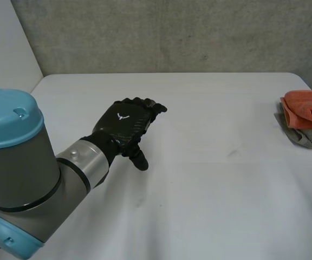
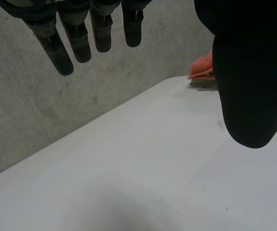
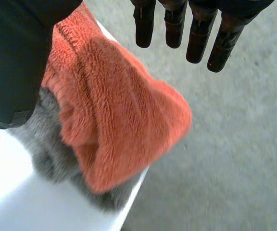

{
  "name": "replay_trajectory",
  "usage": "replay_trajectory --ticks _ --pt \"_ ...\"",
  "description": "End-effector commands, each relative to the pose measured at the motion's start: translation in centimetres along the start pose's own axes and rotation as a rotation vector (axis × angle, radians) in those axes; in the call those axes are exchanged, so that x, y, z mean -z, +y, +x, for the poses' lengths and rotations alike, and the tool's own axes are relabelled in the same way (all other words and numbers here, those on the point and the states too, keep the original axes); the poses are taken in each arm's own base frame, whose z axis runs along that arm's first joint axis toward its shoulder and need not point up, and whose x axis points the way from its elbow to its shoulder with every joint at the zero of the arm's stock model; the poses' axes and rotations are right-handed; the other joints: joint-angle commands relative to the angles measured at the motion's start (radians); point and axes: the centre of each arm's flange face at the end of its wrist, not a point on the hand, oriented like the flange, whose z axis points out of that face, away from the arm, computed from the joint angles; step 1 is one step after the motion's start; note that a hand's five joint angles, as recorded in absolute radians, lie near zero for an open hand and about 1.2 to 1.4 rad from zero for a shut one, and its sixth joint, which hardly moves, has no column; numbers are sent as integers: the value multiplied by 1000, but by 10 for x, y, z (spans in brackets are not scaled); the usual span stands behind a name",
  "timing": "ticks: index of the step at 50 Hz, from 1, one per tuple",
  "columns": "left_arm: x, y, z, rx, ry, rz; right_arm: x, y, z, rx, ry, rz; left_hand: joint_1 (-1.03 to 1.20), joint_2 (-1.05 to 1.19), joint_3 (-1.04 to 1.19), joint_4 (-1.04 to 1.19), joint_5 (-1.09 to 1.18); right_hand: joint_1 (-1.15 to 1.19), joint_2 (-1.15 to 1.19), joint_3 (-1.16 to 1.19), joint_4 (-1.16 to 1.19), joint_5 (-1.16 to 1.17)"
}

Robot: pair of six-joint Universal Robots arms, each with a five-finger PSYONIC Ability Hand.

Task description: Fold the laundry.

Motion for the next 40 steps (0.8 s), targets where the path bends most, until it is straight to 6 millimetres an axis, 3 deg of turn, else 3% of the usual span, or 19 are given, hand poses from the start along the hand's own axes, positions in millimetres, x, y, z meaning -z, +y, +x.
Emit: replay_trajectory --ticks 1,5,9,12,13,16,17,19,20,22,25,27,28,33,36,40 --pt "1 -2 -1 1 -3 4 26 1 33 78 229 -236 -12 -23 -28 -23 -42 -27 -40 -38 -55 -64" --pt "1 -3 -5 2 -14 7 34 -9 62 190 406 -314 -12 -23 -28 -23 -42 -27 -40 -38 -55 -64" --pt "3 -9 -6 0 -20 25 31 -32 83 227 564 -252 -12 -23 -28 -23 -42 -27 -40 -38 -55 -64" --pt "4 -12 -9 1 -30 36 22 -57 69 205 576 -148 -12 -23 -28 -23 -42 -27 -40 -38 -55 -64" --pt "5 -14 -12 5 -38 40 20 -78 59 168 576 -64 -12 -23 -28 -23 -42 -27 -40 -38 -55 -64" --pt "7 -18 -17 9 -53 54 27 -115 43 94 573 76 -12 -23 -28 -23 -42 -27 -40 -38 -55 -64" --pt "7 -20 -20 16 -64 61 36 -136 33 34 561 159 -12 -23 -28 -23 -42 -27 -40 -38 -55 -64" --pt "7 -22 -24 24 -76 67 44 -153 20 -30 534 226 -12 -23 -28 -23 -42 -27 -40 -38 -55 -64" --pt "8 -23 -27 27 -82 70 53 -170 3 -90 491 294 -12 -23 -28 -23 -42 -27 -40 -38 -55 -64" --pt "8 -25 -32 42 -97 78 62 -186 -17 -143 434 356 -12 -23 -28 -23 -42 -27 -40 -38 -55 -64" --pt "8 -29 -42 56 -125 89 80 -207 -64 -224 299 431 -12 -23 -28 -23 -42 -27 -40 -38 -55 -64" --pt "9 -30 -46 56 -138 94 87 -210 -89 -249 234 445 -12 -23 -28 -23 -42 -27 -40 -38 -55 -64" --pt "9 -31 -48 56 -145 97 94 -213 -114 -255 170 456 -12 -23 -28 -23 -42 -27 -40 -38 -55 -64" --pt "10 -35 -63 62 -201 109 122 -217 -188 -261 -16 480 -12 -23 -28 -23 -42 -27 -40 -38 -55 -64" --pt "11 -36 -68 65 -239 110 135 -214 -223 -257 -102 462 -12 -23 -28 -23 -42 -27 -40 -38 -55 -64" --pt "12 -36 -73 67 -282 110 144 -209 -248 -256 -133 426 -15 -26 -31 -26 -44 -27 -40 -38 -55 -64"
